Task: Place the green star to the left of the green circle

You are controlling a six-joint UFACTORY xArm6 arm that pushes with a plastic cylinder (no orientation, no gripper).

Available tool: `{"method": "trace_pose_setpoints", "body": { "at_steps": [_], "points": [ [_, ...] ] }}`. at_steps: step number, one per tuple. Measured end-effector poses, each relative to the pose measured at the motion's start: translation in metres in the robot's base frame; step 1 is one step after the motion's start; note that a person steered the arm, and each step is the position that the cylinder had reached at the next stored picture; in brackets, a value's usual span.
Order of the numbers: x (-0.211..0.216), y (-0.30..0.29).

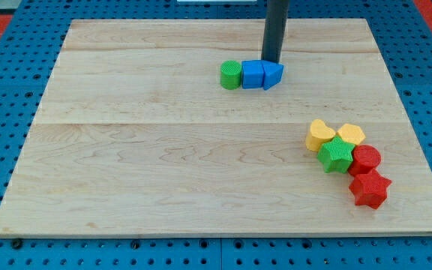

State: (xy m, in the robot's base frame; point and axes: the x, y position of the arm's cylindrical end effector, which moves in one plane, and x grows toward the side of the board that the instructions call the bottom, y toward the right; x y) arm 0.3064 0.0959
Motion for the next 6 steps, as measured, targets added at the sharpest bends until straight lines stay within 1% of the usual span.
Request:
{"method": "trace_pose_setpoints", "body": {
  "at_steps": [1, 2, 3, 4, 5, 6],
  "points": [
    [0.004, 0.018],
    [0.001, 0.020],
    [0.010, 0.074],
    [0.057, 0.105],
    [0.088, 0.109],
    [0.088, 0.109]
  ]
}}
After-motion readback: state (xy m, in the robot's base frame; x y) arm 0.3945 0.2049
